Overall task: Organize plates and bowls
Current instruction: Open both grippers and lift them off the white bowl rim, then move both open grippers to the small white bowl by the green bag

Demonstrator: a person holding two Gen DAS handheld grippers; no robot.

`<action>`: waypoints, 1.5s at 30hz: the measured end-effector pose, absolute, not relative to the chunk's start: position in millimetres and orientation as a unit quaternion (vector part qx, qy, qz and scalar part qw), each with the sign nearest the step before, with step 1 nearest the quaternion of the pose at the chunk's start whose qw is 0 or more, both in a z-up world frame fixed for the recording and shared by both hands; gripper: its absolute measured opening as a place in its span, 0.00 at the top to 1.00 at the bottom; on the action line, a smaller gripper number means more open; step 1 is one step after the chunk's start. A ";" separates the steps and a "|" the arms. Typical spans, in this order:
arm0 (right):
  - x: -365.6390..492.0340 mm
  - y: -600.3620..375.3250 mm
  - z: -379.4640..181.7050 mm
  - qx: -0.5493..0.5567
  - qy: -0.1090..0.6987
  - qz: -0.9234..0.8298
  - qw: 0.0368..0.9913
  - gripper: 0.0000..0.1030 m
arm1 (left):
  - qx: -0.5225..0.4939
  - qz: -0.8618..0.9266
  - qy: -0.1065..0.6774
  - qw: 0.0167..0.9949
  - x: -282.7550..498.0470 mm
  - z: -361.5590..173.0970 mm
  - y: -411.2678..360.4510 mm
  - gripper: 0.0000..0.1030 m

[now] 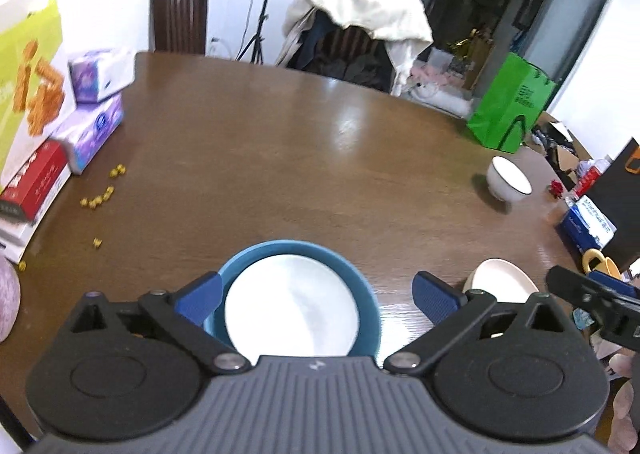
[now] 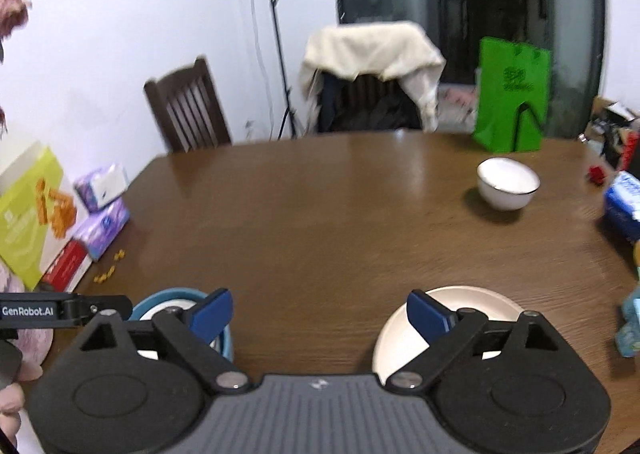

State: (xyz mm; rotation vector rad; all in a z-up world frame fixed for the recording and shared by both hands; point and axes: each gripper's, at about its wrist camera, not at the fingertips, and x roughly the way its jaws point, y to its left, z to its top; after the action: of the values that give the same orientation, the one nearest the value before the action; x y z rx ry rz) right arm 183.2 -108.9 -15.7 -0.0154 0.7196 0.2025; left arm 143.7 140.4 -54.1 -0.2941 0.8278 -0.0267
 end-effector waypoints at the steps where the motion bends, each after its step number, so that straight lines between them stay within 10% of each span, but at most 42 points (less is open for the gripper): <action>1: 178.8 -116.2 -12.7 -0.004 0.343 0.093 0.935 0.00 | -0.141 -0.016 0.398 0.906 142.5 -52.7 136.7 0.00; 45: 133.1 -263.0 -7.6 0.075 0.361 0.117 0.922 0.00 | -0.146 0.014 0.378 0.914 81.4 -29.7 31.0 0.00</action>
State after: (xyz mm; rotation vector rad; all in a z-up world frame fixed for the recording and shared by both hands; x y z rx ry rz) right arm 133.1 -263.0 -7.6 0.1534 0.7420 0.2407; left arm 81.4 31.0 -29.7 -0.3004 0.7779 0.0289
